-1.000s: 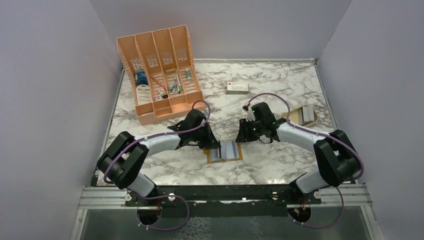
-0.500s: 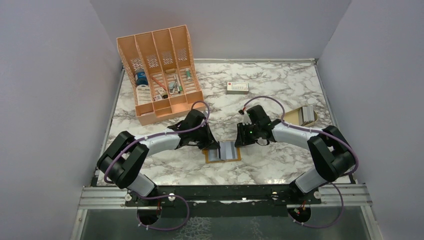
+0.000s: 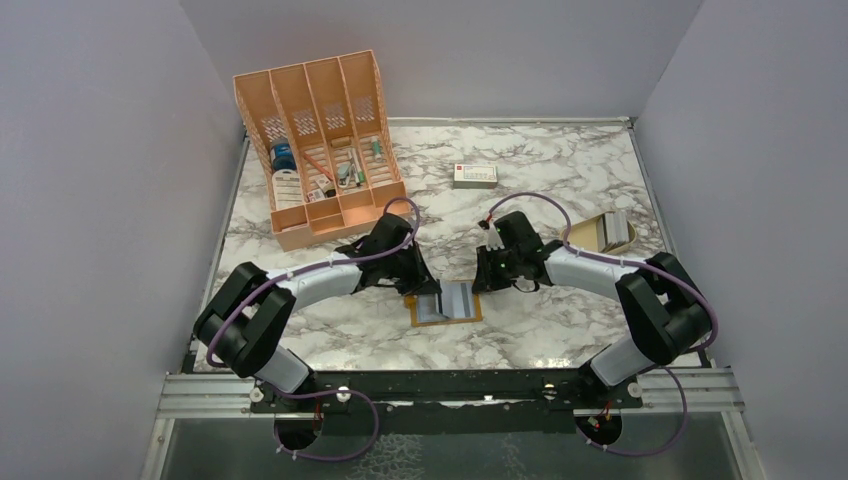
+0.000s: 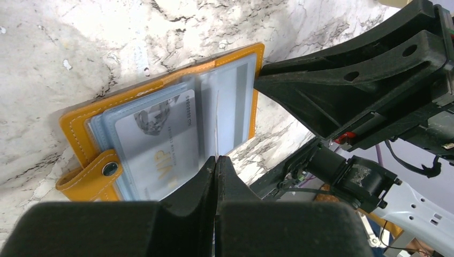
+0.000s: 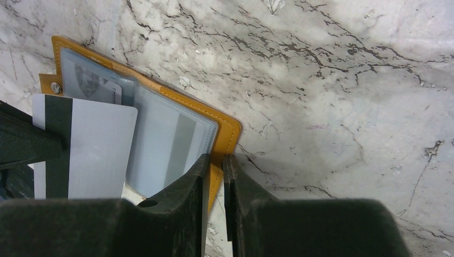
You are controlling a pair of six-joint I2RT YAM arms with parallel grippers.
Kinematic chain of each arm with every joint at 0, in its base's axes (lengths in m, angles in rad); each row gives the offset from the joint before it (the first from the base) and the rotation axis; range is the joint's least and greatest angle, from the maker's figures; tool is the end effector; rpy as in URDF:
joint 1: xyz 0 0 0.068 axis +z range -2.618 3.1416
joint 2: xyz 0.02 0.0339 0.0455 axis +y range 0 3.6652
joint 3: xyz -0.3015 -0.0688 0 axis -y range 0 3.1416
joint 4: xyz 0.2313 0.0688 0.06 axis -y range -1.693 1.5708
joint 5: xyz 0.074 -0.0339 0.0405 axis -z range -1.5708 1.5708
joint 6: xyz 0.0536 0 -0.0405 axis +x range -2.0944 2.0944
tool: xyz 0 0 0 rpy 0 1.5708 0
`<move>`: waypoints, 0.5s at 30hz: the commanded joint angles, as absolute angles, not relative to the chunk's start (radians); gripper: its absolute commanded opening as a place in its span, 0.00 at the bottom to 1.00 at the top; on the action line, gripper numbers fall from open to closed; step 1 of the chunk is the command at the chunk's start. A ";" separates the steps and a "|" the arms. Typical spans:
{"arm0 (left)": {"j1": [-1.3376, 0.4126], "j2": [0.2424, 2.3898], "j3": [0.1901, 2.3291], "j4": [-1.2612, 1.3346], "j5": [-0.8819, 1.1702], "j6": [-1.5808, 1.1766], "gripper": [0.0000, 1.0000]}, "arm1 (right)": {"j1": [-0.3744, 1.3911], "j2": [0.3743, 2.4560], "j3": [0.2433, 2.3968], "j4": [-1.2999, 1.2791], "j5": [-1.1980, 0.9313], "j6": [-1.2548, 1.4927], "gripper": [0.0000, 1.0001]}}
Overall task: Put the credit cards into the card holder
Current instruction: Insert the credit card into the card holder.
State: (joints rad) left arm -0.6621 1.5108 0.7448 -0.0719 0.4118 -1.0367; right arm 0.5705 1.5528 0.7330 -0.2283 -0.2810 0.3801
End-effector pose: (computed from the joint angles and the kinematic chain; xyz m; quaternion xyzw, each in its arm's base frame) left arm 0.2176 -0.1968 0.2058 -0.0982 0.9115 -0.3894 0.0883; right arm 0.2267 0.1631 0.1781 -0.1269 0.9488 0.2374 0.1656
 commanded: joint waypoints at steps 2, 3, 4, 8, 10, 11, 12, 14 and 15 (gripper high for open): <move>-0.651 1.505 0.768 -0.100 0.437 -1.009 0.00 | 0.578 1.562 0.692 -0.233 -0.239 0.365 0.16; -0.649 1.504 0.770 -0.107 0.435 -1.000 0.00 | 0.578 1.563 0.691 -0.232 -0.239 0.364 0.16; -0.647 1.505 0.770 -0.114 0.434 -0.992 0.00 | 0.578 1.562 0.692 -0.232 -0.240 0.364 0.16; -0.638 1.509 0.766 -0.101 0.463 -0.970 0.00 | 0.578 1.562 0.688 -0.224 -0.241 0.363 0.16; -0.636 1.513 0.770 -0.102 0.467 -0.960 0.00 | 0.578 1.567 0.683 -0.217 -0.247 0.364 0.15; -0.635 1.517 0.774 -0.109 0.464 -0.951 0.00 | 0.578 1.573 0.682 -0.215 -0.252 0.364 0.15; -0.636 1.523 0.776 -0.116 0.459 -0.943 0.00 | 0.578 1.576 0.681 -0.213 -0.256 0.366 0.15; -0.635 1.531 0.774 -0.119 0.462 -0.936 0.00 | 0.578 1.579 0.681 -0.211 -0.261 0.367 0.15; -0.635 1.535 0.770 -0.114 0.466 -0.934 0.00 | 0.578 1.577 0.681 -0.211 -0.260 0.369 0.15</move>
State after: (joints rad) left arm -0.6388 1.5135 0.7448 -0.0998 0.4324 -0.9718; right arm 0.5705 1.5497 0.7181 -0.1955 -0.2855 0.3809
